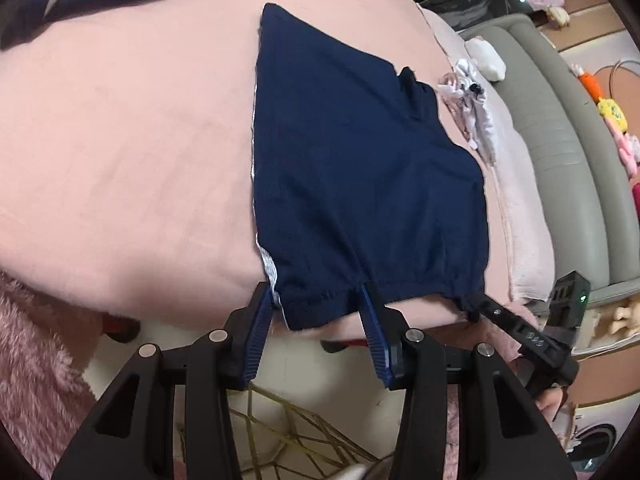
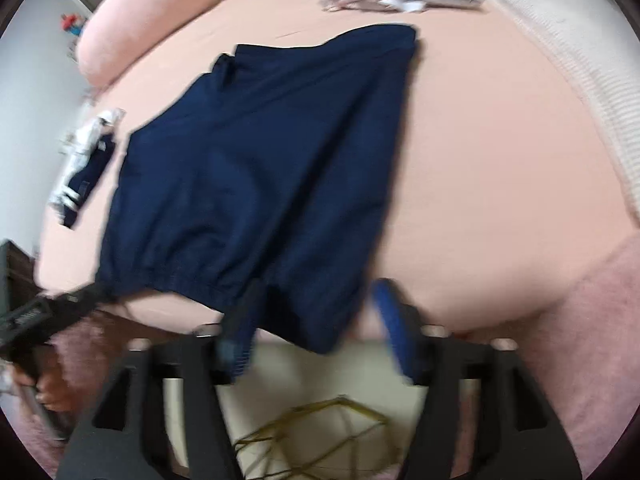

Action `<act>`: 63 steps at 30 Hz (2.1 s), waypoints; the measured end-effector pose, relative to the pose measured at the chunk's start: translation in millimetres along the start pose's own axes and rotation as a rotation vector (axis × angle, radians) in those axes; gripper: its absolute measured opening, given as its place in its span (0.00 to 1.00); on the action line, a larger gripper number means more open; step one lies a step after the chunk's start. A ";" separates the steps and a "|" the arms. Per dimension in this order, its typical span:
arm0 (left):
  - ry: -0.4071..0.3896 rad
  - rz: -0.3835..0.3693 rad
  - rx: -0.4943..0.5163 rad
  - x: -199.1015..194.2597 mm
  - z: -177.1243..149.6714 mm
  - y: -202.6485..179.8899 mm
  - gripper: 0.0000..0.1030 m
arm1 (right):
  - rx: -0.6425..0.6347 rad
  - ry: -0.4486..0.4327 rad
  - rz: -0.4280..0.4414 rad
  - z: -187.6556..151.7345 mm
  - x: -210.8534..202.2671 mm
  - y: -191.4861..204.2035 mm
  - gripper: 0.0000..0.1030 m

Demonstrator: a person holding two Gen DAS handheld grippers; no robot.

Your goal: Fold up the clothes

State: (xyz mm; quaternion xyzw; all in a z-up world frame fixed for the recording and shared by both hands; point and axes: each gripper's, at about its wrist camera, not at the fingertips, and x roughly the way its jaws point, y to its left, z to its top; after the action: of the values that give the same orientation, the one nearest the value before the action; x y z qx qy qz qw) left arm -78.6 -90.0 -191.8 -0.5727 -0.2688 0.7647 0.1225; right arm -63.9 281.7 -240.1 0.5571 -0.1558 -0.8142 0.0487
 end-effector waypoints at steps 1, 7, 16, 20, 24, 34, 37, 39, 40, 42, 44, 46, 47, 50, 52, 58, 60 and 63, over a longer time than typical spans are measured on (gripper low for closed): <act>-0.005 -0.006 -0.010 0.2 1.1 0.4 0.43 | 0.006 -0.001 0.011 2.2 4.5 0.9 0.68; -0.024 -0.058 -0.043 5.0 2.4 -3.2 0.29 | -0.049 0.009 0.038 -4.6 0.2 14.4 0.20; -0.012 -0.046 -0.047 0.8 5.8 4.4 0.26 | 0.013 0.027 0.081 4.6 13.7 7.1 0.12; -0.017 -0.019 -0.025 -3.1 3.3 4.5 0.21 | 0.009 0.007 0.048 1.0 4.9 1.2 0.08; -0.005 -0.017 -0.046 -2.7 4.6 8.2 0.20 | 0.039 0.032 0.059 -2.7 -3.9 -11.3 0.08; -0.215 0.019 0.187 -27.3 17.0 -44.6 0.25 | 0.061 0.044 0.079 1.7 -5.1 -9.8 0.06; -0.249 0.043 0.208 -31.3 20.1 -49.3 0.25 | 0.102 0.048 0.095 6.0 -6.4 -15.1 0.05; -0.255 -0.023 0.192 -37.6 22.3 -44.6 0.37 | 0.106 0.052 0.084 6.1 -6.0 -17.1 0.05; -0.231 -0.067 0.182 -36.2 24.3 -40.5 0.44 | 0.105 0.054 0.077 5.4 -5.3 -17.3 0.05; -0.180 -0.043 0.162 -25.3 26.8 -31.7 0.46 | 0.095 0.057 0.059 5.4 -3.8 -15.4 0.05; -0.102 0.025 0.152 -6.9 27.5 -24.4 0.46 | 0.078 0.058 0.035 6.7 -2.1 -11.1 0.05; -0.027 0.092 0.142 11.5 28.1 -17.1 0.46 | 0.062 0.055 0.018 7.4 -1.9 -7.3 0.05; -0.011 0.118 0.139 18.2 27.7 -14.1 0.43 | 0.054 0.053 0.010 7.7 -1.9 -5.5 0.05; -0.061 0.091 0.119 8.5 32.2 -14.4 0.43 | 0.045 0.053 0.043 15.3 -3.8 -0.1 0.05; -0.136 0.095 0.118 -3.0 34.8 -15.3 0.43 | 0.017 0.044 0.082 29.4 -8.1 10.9 0.05; -0.282 -0.075 0.147 -35.0 35.3 -25.4 0.43 | -0.175 -0.011 0.172 86.7 -18.4 86.9 0.05; -0.256 -0.073 0.131 -31.8 37.9 -20.0 0.43 | -0.245 -0.011 0.225 100.6 -16.2 120.2 0.05; -0.186 -0.020 0.076 -18.0 42.6 -6.3 0.43 | -0.351 0.023 0.272 98.4 0.6 166.2 0.05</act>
State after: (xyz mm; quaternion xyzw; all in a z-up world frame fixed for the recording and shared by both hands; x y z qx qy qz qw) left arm -113.9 -105.2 -165.3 -0.4915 -0.2555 0.8229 0.1264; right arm -170.5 143.8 -157.0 0.5233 -0.0846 -0.8083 0.2562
